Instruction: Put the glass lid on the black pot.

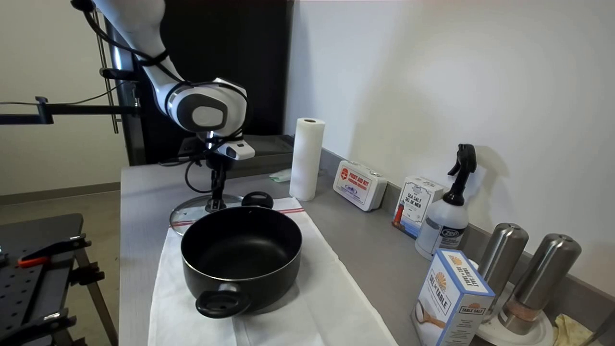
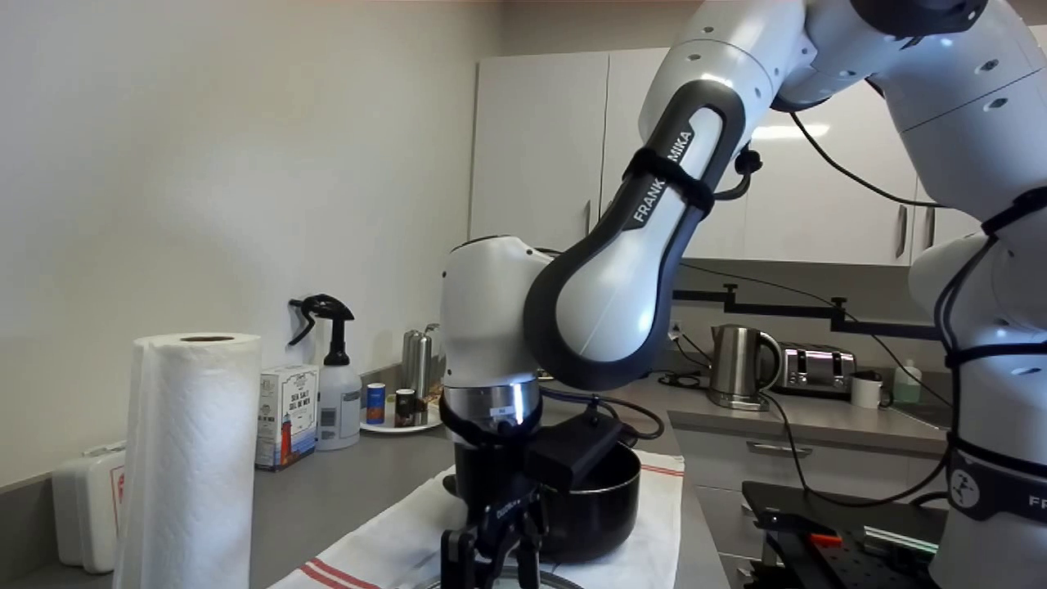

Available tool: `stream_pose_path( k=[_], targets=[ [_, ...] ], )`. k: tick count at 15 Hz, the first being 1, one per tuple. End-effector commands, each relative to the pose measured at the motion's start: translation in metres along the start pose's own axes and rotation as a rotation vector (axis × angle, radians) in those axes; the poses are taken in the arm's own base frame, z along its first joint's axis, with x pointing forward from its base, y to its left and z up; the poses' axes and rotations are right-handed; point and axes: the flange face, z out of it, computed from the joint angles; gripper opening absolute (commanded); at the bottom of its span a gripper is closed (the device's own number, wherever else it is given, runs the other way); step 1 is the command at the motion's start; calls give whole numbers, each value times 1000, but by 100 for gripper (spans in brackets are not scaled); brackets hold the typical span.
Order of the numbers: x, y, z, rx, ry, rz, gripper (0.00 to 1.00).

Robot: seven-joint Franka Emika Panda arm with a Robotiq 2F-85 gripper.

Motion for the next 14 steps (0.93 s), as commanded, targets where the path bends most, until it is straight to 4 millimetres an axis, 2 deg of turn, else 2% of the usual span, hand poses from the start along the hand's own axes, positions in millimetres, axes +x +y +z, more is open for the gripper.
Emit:
stream_pose_path(
  k=[1, 6, 7, 10, 14],
  targets=[
    [0, 2, 1, 14, 10, 0, 67],
    [-1, 2, -1, 11, 13, 2, 29],
    [-1, 2, -3, 13, 14, 1, 25],
    [-6, -2, -9, 15, 22, -6, 25],
    [-25, -16, -28, 18, 39, -49, 25]
  ],
)
